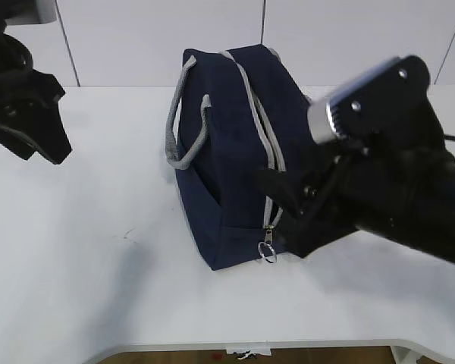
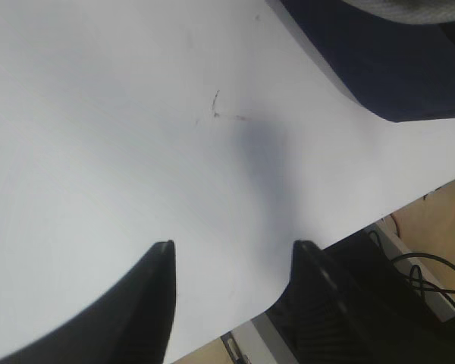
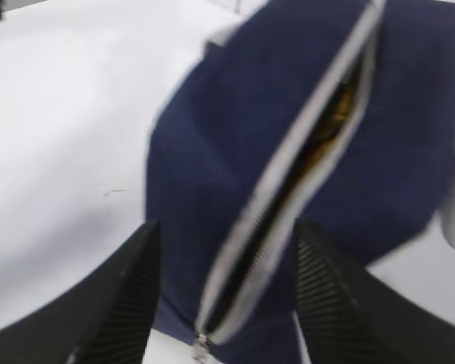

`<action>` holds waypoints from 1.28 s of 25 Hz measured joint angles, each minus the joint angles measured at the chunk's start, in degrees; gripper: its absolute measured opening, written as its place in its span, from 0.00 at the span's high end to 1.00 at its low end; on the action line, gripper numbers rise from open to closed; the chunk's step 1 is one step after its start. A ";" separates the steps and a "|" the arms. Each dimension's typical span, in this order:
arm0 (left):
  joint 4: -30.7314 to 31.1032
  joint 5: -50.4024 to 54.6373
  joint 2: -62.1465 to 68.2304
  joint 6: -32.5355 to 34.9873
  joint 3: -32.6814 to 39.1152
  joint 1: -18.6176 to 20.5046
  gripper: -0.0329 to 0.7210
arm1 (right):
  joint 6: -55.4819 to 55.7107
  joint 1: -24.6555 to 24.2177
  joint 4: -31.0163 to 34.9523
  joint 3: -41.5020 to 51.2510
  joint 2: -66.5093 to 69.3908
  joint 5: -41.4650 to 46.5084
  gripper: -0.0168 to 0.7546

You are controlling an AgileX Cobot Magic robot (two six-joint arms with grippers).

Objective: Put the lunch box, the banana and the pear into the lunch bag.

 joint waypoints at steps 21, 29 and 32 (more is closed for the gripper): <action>-0.20 0.00 0.00 -0.09 0.00 0.00 0.47 | 25.55 0.64 -13.27 15.24 17.60 -28.51 0.42; -0.20 0.00 0.00 -0.09 0.00 0.00 0.47 | 29.01 0.64 -18.75 15.24 19.95 -29.40 0.42; -0.20 0.00 0.00 -0.09 0.00 0.00 0.47 | 29.59 0.64 -20.87 15.24 23.12 -31.38 0.42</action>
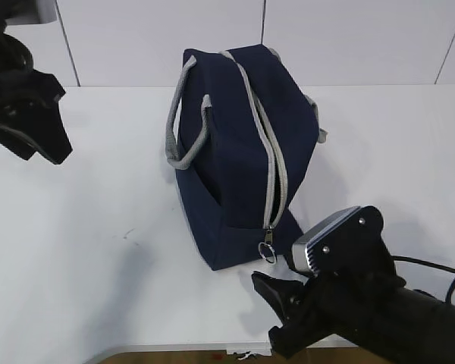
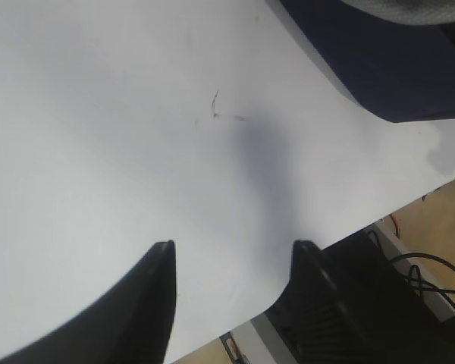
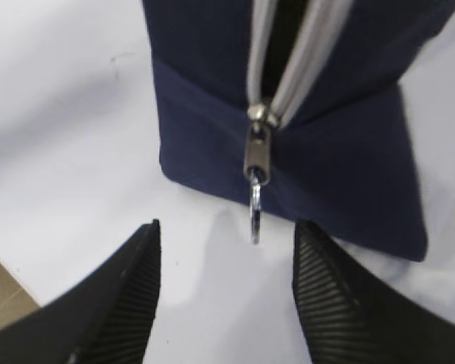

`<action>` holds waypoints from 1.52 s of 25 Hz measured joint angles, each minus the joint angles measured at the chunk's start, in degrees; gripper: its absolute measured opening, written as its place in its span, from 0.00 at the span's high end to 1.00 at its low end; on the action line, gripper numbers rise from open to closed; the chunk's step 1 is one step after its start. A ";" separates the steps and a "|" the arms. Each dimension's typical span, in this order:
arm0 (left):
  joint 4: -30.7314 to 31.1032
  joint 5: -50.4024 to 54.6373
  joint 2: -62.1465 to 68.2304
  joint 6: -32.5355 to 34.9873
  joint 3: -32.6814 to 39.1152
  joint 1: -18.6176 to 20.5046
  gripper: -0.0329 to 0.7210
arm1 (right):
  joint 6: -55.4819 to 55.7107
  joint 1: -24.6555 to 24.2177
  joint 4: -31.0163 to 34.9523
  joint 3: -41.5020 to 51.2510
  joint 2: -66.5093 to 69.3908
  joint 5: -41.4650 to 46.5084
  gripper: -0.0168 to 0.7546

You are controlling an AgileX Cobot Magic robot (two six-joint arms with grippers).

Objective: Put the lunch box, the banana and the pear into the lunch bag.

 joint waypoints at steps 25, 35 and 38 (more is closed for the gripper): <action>0.00 0.00 0.00 0.00 0.00 0.00 0.49 | 0.36 0.00 0.33 -0.66 7.80 -12.59 0.63; 0.00 0.00 0.00 0.00 0.00 0.00 0.52 | 0.98 0.00 0.33 -0.66 7.80 -11.63 0.70; 0.00 0.00 0.00 0.00 0.00 0.00 0.53 | 1.70 0.00 0.68 -0.66 7.80 -11.26 0.85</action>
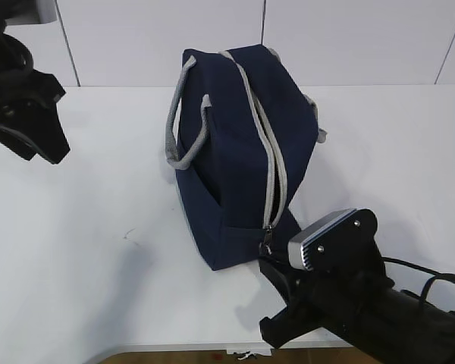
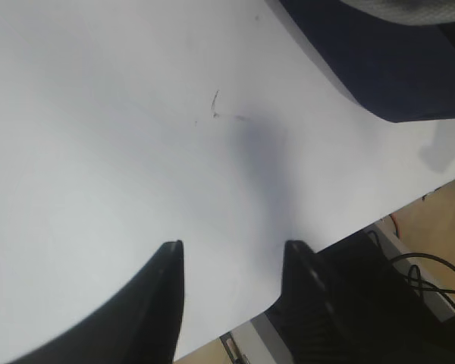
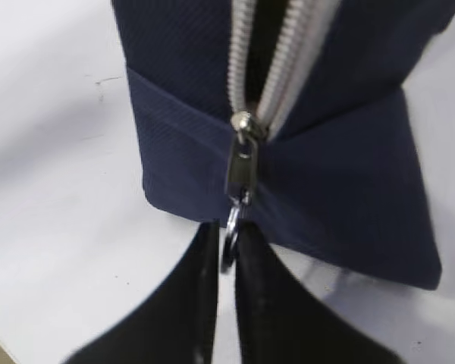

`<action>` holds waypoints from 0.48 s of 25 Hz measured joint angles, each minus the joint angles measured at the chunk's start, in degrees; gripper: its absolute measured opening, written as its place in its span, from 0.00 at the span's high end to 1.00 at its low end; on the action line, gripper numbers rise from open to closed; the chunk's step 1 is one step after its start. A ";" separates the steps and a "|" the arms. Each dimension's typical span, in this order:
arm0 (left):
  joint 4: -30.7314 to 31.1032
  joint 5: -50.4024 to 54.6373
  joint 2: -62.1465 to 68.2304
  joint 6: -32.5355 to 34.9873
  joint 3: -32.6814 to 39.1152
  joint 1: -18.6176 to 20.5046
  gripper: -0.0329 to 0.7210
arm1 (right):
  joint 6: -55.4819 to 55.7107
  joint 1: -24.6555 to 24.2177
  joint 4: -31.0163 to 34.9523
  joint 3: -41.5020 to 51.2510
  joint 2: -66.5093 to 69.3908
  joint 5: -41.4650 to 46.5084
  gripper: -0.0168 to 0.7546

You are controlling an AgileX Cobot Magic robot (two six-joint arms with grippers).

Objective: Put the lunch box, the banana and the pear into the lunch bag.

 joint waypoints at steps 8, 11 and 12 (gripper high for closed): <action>-1.01 0.00 0.00 0.00 0.00 0.00 0.54 | 0.14 0.00 0.09 0.00 0.00 0.09 0.98; -1.71 0.00 0.00 0.00 0.00 0.00 0.54 | 0.14 0.00 0.09 0.12 -1.79 1.07 0.98; -1.71 0.00 0.00 0.00 0.00 0.00 0.54 | 0.14 0.00 0.09 0.37 -2.78 1.78 0.98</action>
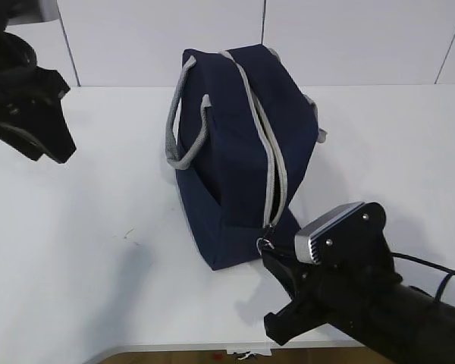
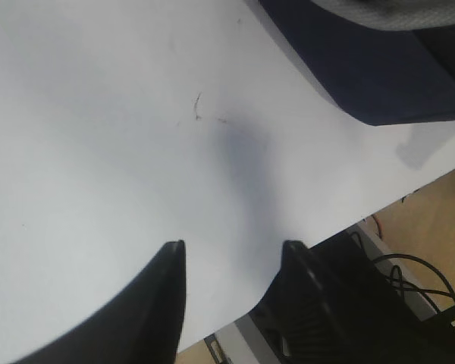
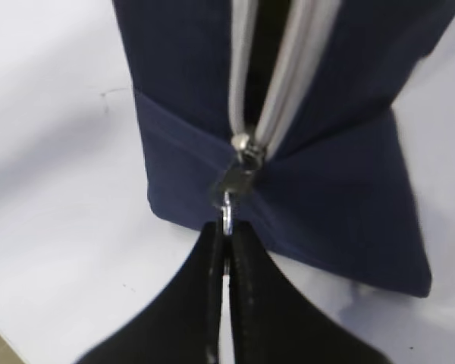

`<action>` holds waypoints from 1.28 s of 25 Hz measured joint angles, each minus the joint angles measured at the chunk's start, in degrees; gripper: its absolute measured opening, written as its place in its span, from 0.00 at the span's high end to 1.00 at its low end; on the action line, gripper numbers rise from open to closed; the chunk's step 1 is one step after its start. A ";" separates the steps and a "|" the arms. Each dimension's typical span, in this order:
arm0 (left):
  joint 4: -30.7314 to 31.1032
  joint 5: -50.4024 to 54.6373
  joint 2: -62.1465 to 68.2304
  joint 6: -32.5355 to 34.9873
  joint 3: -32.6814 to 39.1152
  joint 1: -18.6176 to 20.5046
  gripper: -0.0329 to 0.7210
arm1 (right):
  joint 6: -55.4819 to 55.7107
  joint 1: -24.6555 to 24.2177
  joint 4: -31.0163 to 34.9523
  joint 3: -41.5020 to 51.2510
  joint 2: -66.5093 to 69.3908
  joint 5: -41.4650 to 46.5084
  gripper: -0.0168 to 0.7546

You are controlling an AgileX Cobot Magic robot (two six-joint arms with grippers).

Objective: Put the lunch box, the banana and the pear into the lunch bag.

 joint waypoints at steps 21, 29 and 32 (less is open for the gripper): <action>-4.25 0.00 0.00 0.00 0.00 0.00 0.55 | -3.10 0.00 0.45 -6.97 -27.00 28.91 0.98; -4.78 0.00 0.00 0.00 0.00 -2.03 0.55 | -7.82 0.00 0.54 -15.89 -26.97 34.45 0.98; -4.78 0.00 0.00 0.00 0.00 -4.51 0.55 | -9.04 0.00 0.95 -18.36 -26.43 34.85 0.98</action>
